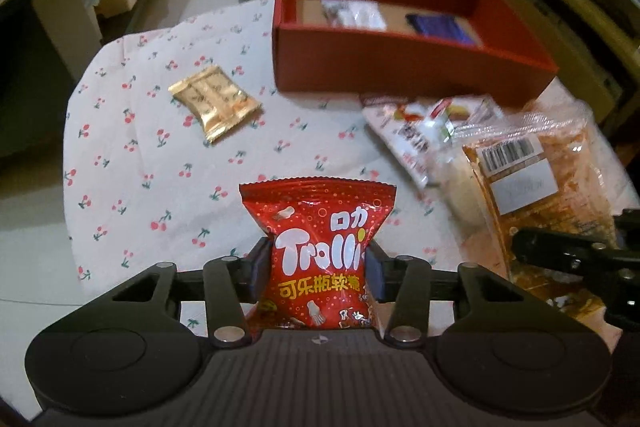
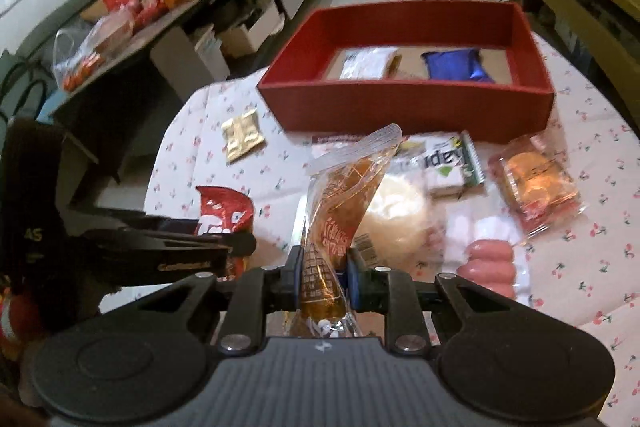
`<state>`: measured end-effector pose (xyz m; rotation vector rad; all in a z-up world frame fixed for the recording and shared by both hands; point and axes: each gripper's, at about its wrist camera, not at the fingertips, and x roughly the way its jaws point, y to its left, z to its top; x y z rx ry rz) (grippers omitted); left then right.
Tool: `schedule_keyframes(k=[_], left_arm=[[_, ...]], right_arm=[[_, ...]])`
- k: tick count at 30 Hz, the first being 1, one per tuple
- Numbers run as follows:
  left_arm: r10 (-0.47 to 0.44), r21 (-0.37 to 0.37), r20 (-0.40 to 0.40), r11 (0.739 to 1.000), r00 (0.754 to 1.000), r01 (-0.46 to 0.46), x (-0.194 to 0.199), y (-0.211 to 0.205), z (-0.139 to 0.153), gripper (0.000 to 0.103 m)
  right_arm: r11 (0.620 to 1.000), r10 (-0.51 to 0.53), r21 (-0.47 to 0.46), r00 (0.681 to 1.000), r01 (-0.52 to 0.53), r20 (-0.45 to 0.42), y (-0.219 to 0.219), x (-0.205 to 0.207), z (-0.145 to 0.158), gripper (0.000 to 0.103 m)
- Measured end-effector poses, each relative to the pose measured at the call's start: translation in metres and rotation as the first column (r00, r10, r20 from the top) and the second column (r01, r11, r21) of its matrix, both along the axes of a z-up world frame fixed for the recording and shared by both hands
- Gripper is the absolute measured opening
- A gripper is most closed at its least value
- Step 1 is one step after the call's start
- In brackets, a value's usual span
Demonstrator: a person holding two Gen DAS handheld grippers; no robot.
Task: Organize snacks
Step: 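Grasp the red Trolli bag with the left tool while the right tool grasps the bread bag, then carry the Trolli bag and bread bag over the red box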
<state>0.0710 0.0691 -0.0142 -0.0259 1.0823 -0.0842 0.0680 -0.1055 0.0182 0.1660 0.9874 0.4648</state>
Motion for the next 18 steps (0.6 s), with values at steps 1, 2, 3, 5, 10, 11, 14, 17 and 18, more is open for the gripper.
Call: schedule_keyframes(k=[1,2,3,5,10,11,14,17,18], left_arm=[[0.002,-0.016,0.009,1.0,1.0,-0.002,0.001,-0.001,0.004,0.055],[0.004,-0.028,0.016,1.0,1.0,-0.003,0.002,-0.002,0.007,0.055],[0.003,-0.041,0.025,0.999,1.0,-0.002,0.003,-0.003,0.011,0.055],[0.0,-0.062,0.037,0.998,0.999,0.002,0.005,-0.005,0.016,0.055],[-0.01,-0.113,0.065,0.993,0.998,0.017,0.014,-0.011,0.028,0.055],[-0.012,-0.119,0.071,0.993,0.997,0.02,0.015,-0.013,0.03,0.055],[-0.014,-0.138,0.082,0.99,0.997,0.026,0.02,-0.018,0.034,0.055],[-0.008,-0.157,0.087,0.987,0.996,0.021,0.026,-0.02,0.038,0.055],[-0.004,-0.163,0.09,0.986,0.996,0.019,0.028,-0.021,0.04,0.055]], right_arm=[[1.0,-0.007,0.005,1.0,0.007,0.001,-0.003,0.001,0.001,0.036],[1.0,-0.016,0.01,1.0,0.016,0.004,-0.005,0.002,0.002,0.036],[1.0,-0.024,0.013,1.0,0.024,0.008,-0.008,0.002,0.004,0.036],[0.999,-0.034,0.02,0.999,0.033,0.017,-0.011,0.005,0.006,0.036],[0.997,-0.064,0.042,0.997,0.062,0.041,-0.018,0.014,0.016,0.036],[0.997,-0.067,0.046,0.997,0.065,0.045,-0.018,0.016,0.017,0.036],[0.996,-0.073,0.063,0.996,0.07,0.059,-0.021,0.022,0.023,0.036],[0.994,-0.084,0.08,0.994,0.078,0.073,-0.025,0.026,0.029,0.036],[0.993,-0.09,0.086,0.993,0.083,0.079,-0.026,0.029,0.031,0.036]])
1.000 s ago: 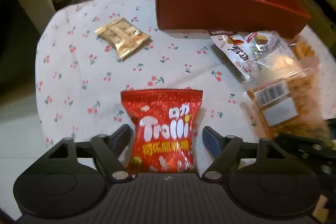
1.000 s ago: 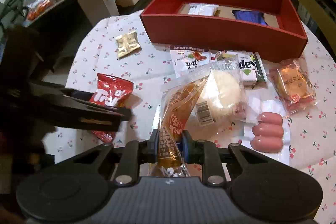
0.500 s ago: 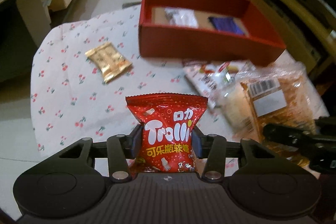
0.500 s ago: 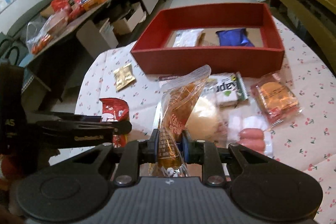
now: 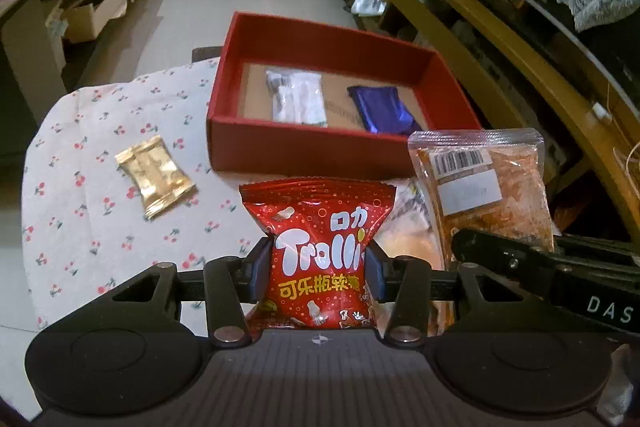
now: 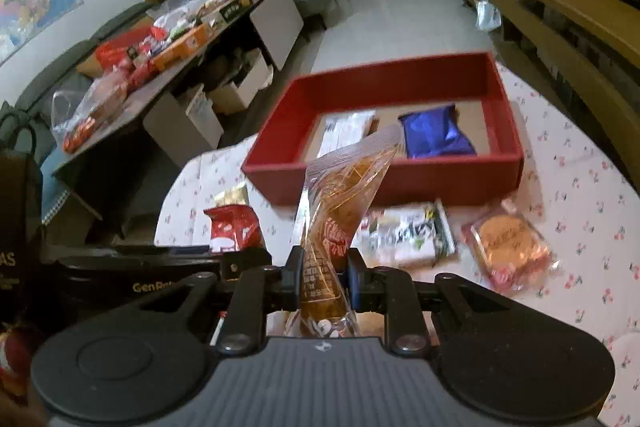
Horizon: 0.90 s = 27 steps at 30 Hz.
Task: Organize snacks
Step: 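Carry the Trolli bag and bread bag over the red box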
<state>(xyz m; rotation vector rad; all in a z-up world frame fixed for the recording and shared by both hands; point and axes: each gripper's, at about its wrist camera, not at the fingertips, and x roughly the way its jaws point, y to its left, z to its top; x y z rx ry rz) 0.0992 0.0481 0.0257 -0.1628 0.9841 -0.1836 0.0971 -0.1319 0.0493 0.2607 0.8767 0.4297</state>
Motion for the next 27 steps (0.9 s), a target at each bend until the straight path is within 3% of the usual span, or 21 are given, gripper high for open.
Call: schedule_keyframes(k=[12,27], left_arm=[[-0.009,-0.033,0.052,0.999,0.999,0.011,0.045,-0.027,0.02,0.055],[0.003,-0.036,0.067,0.999,0.998,-0.001,0.098,-0.042,0.023,0.055]], right_arm=[[0.997,-0.071,0.03,0.997,0.07,0.024,-0.028,0.047,0.011,0.036],[0.994,-0.099,0.044,0.995,0.098,0.015,-0.033,0.113,0.011,0.036]])
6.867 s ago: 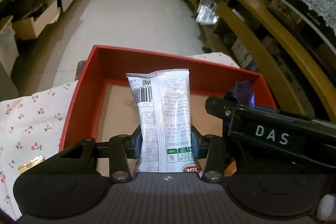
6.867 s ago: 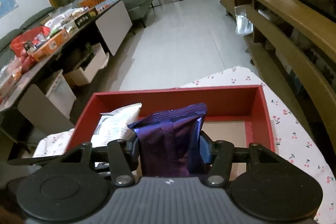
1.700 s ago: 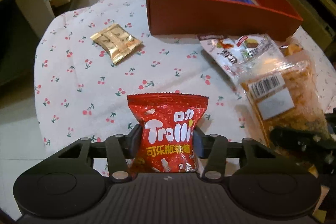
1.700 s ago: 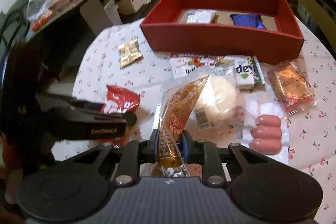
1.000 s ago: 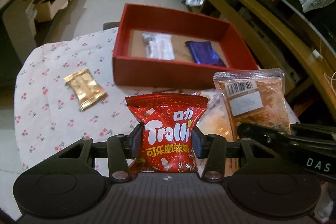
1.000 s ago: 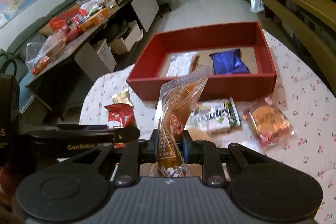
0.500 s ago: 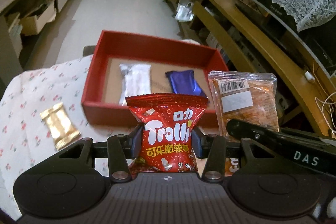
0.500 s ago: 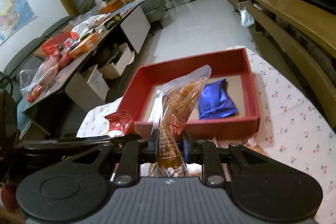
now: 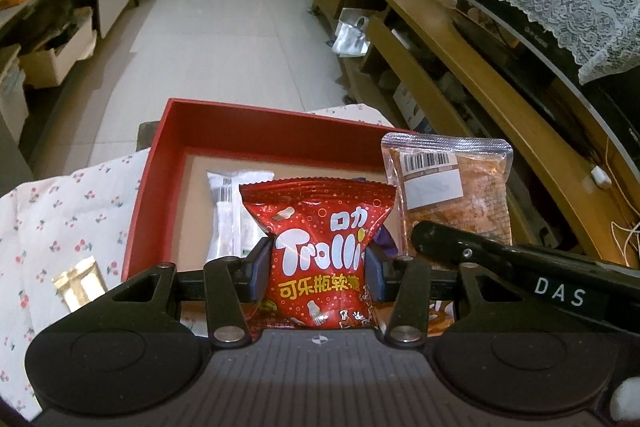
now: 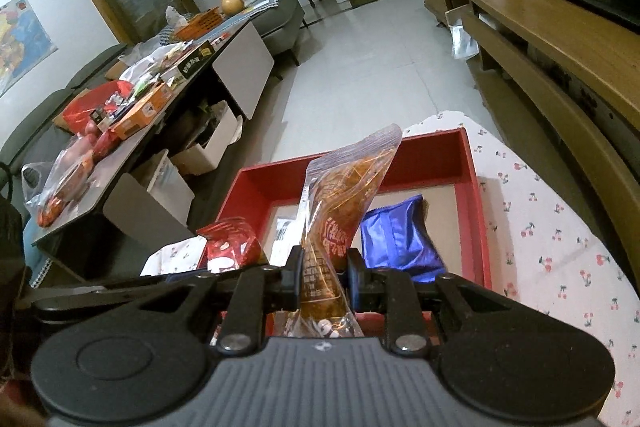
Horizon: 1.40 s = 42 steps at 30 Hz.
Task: Organize snacks
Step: 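Carry the Trolli bag and bread bag over the red box, then lower the Trolli bag and bread bag into the red box and open both tools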
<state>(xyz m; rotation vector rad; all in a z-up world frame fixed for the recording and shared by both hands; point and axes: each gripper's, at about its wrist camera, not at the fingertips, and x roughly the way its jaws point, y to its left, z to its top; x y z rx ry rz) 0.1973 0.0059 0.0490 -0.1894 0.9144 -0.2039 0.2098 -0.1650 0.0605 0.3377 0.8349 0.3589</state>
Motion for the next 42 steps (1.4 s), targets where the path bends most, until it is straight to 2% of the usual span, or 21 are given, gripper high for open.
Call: schedule_keyframes(k=[21,38,42], left_arm=[[0.04,0.027,-0.032,0.999,0.999,-0.04,0.037,0.006,-0.015,0.055],[0.072,0.078,-0.073,0.995,0.995,-0.066,0.044,0.009,-0.036,0.053],[0.081,0.088,-0.093,0.993,0.992,-0.073,0.045,0.01,-0.043,0.054]], right_arm=[[1.0,0.003,0.01,0.999,-0.002,-0.052,0.012,0.045,-0.023,0.036],[1.0,0.015,0.009,0.993,-0.014,-0.115,0.021,0.059,-0.05,0.037],[0.999,0.026,-0.03,0.993,-0.03,-0.119,0.027,0.059,-0.054,0.039]])
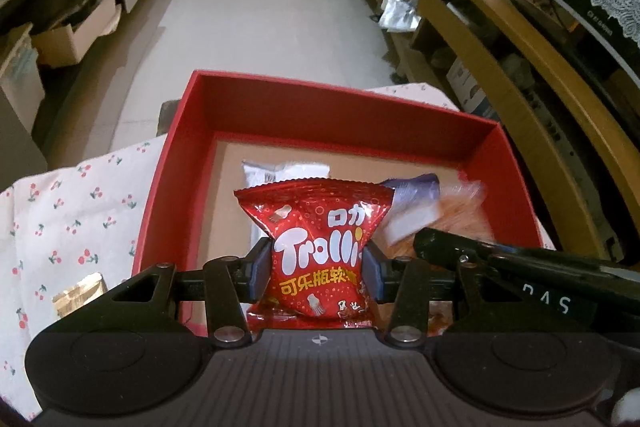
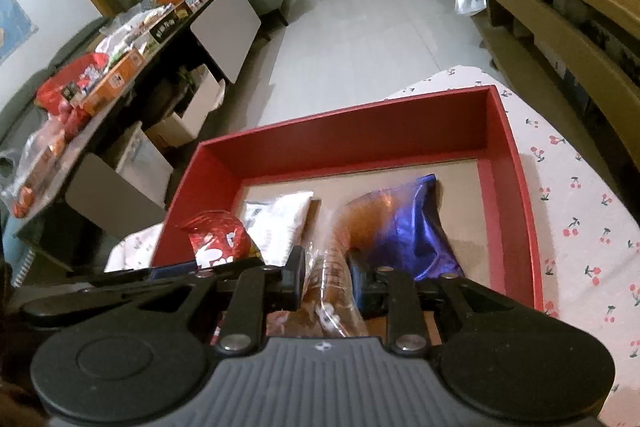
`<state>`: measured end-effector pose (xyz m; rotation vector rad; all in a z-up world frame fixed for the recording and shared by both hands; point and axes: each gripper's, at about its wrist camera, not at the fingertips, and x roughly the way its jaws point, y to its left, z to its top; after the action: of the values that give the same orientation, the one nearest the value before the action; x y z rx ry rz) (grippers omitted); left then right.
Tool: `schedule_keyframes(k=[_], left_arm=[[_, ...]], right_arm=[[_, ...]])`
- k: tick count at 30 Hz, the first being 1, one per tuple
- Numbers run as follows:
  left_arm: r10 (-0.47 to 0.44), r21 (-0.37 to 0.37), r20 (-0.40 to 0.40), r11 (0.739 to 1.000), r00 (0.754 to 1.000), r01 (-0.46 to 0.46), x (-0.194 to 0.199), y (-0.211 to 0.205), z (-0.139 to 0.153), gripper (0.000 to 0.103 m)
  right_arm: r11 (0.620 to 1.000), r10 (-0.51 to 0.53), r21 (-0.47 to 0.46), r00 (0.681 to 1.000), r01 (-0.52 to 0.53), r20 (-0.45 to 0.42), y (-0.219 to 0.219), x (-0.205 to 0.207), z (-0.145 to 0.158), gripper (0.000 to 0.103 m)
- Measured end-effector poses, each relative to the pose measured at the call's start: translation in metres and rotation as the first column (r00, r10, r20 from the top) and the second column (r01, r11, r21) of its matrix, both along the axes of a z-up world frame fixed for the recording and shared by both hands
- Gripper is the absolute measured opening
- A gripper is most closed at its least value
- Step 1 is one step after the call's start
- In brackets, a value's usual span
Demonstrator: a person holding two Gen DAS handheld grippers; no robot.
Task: Organize snacks
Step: 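Lower the Trolli bag and bread bag into the red box and open both tools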
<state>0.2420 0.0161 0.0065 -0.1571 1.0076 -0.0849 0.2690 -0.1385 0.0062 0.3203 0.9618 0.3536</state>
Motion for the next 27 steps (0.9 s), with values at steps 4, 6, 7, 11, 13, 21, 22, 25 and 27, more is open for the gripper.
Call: schedule_keyframes(k=[4,6,7,11,13,21,22,25,27], left_arm=[[0.015,0.006,0.009,1.0,1.0,-0.015,-0.003,0.002,0.0,0.06],[0.024,0.006,0.018,1.0,1.0,-0.024,-0.003,0.004,0.002,0.063],[0.029,0.004,0.022,1.0,0.999,-0.029,-0.004,0.004,0.003,0.065],[0.039,0.003,0.037,0.999,0.999,-0.039,-0.01,0.007,0.008,0.068],[0.048,0.004,0.043,0.999,0.998,-0.048,-0.014,0.007,0.01,0.068],[0.051,0.017,0.048,0.998,0.998,-0.052,-0.021,0.004,0.012,0.069],[0.054,0.014,0.05,0.998,0.997,-0.054,-0.021,0.004,0.013,0.07],[0.057,0.017,0.06,0.998,0.997,-0.058,-0.024,0.004,0.016,0.071],[0.057,0.018,0.065,0.998,0.996,-0.058,-0.025,0.004,0.017,0.072]], right_arm=[[1.0,0.0,-0.027,1.0,0.001,0.011,0.0,-0.002,0.002,0.042],[0.999,-0.004,-0.046,1.0,0.005,0.03,0.0,-0.003,0.005,0.047],[0.999,-0.007,-0.052,0.999,0.009,0.037,-0.001,-0.004,0.006,0.048],[0.999,-0.01,-0.047,0.999,0.012,0.047,-0.002,-0.007,0.011,0.056],[0.998,-0.007,-0.055,0.998,0.01,0.057,-0.002,-0.01,0.013,0.058],[0.992,-0.004,-0.127,0.995,0.017,0.103,-0.002,-0.019,0.018,0.064],[0.993,-0.008,-0.119,0.995,0.02,0.103,-0.004,-0.019,0.019,0.065],[0.995,-0.016,-0.099,0.995,0.026,0.099,-0.007,-0.018,0.021,0.067],[0.995,-0.018,-0.095,0.995,0.028,0.102,-0.009,-0.019,0.021,0.069]])
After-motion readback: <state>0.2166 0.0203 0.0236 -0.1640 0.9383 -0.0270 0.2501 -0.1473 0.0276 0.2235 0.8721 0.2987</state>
